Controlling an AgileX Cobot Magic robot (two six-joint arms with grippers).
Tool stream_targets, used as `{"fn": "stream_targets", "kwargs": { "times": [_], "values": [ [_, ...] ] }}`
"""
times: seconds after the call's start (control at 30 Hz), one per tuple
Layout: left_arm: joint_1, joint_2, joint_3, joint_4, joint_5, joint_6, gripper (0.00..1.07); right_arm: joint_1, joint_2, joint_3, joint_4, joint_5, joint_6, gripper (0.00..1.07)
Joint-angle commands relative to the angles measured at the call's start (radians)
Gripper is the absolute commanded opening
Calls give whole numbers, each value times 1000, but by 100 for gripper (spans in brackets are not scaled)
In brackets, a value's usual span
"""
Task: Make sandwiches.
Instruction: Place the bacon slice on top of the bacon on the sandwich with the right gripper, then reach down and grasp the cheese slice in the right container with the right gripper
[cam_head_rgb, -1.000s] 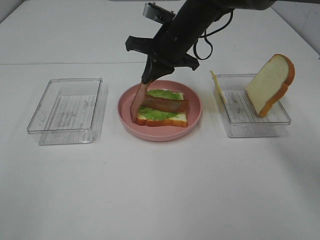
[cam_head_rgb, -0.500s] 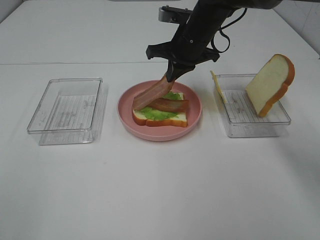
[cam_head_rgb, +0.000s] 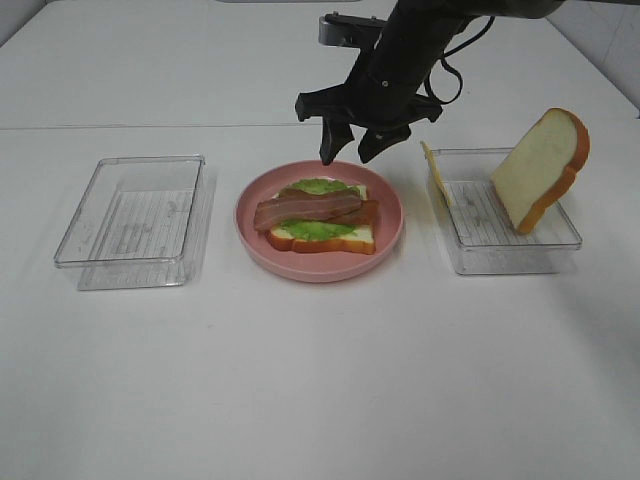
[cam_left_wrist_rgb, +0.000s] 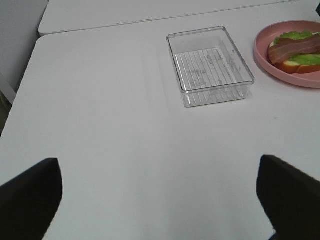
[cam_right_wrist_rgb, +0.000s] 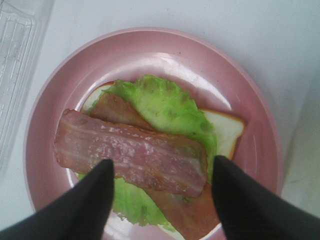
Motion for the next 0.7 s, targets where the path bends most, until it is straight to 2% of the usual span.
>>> {"fn": "stream_targets", "kwargs": {
  "times": [0.03,0.07,0.1,0.33,0.43,0.47,0.5,0.53,0.7],
  "values": [
    [-4,-20,2,-3,-15,-4,98,1,-5,-3,-11,9,5,83],
    [-4,-20,2,-3,-15,-4,98,1,-5,-3,-11,9,5,83],
    [-4,-20,2,-3,-15,-4,98,2,-20,-3,-12,7,7,88],
    [-4,-20,2,-3,-15,-4,98,2,-71,-3,-49,12,43,90],
    [-4,-20,2,-3,-15,-4,98,-1,-94,-3,-122,52,131,90],
    [-4,-20,2,-3,-15,-4,98,-8,-105,-9,-185,87,174,90],
    [-4,-20,2,-3,-15,-4,98,-8,-105,-9,-185,87,174,90],
    [-4,-20,2,-3,-15,-4,98,-22,-107,-31,-232,135,202,89],
    [-4,-20,2,-3,-15,-4,98,-94,-102,-73,-211,204,193,89]
  ]
}}
